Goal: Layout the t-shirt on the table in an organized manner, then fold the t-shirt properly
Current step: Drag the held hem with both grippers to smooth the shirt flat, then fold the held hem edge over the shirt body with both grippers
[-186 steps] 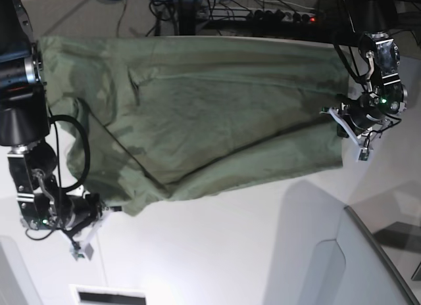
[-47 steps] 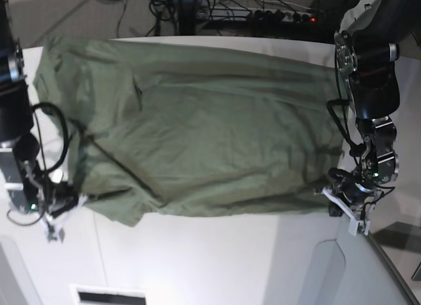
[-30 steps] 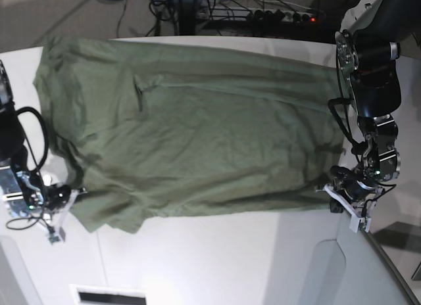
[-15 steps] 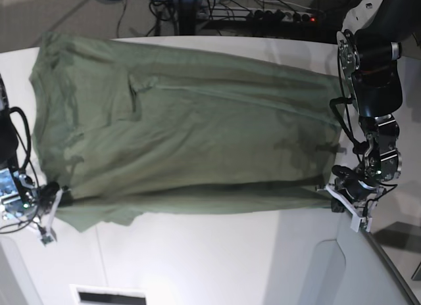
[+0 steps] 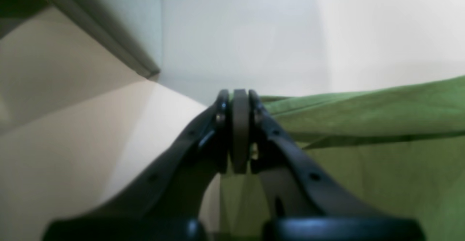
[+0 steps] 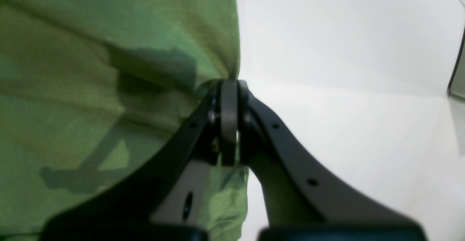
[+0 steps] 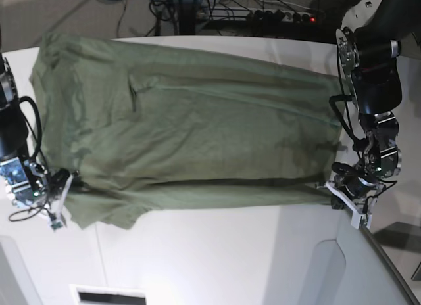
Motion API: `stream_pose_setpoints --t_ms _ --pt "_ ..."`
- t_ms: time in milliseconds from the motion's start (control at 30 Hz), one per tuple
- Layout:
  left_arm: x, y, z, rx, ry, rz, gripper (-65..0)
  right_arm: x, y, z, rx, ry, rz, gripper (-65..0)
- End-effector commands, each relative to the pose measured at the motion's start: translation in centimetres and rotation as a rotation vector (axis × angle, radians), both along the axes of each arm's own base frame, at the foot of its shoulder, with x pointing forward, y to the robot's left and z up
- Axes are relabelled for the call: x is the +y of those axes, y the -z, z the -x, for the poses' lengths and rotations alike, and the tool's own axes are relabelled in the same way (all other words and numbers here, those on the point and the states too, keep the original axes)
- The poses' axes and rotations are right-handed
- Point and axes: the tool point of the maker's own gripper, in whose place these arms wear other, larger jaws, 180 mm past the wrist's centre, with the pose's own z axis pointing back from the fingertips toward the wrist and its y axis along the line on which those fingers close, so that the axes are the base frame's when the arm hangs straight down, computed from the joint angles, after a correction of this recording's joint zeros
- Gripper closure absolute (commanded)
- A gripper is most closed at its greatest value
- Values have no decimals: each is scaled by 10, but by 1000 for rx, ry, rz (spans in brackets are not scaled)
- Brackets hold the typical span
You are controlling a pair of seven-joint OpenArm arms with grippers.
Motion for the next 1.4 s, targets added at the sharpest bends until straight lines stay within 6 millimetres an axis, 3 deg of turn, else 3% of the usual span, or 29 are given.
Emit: stream_pose_setpoints --t_ms 0,267,533,633,800,1000,1200,1367 --pt "9 -28 -17 -79 -7 -13 0 -11 -25 -21 -74 28 -7 0" --pt "5 -26 -17 -77 0 -12 0 -17 -46 -36 -156 104 -81 0" --pt "10 -29 -18 -83 -9 -13 0 -17 -46 -35 -159 106 -85 0" --pt "9 -30 -18 -84 -4 -16 0 -25 -48 -34 -158 111 -69 0" --pt "3 -44 -25 -125 10 -28 0 -28 -51 -35 -164 111 -65 0" --pt "4 -48 -26 -131 13 -39 0 -29 -50 -34 -161 110 -62 0" --pt "3 -41 -21 -117 14 -36 0 -16 -49 -33 -164 73 -63 0" --pt "4 -38 -13 -110 18 -47 0 -2 -43 -21 -58 12 2 0"
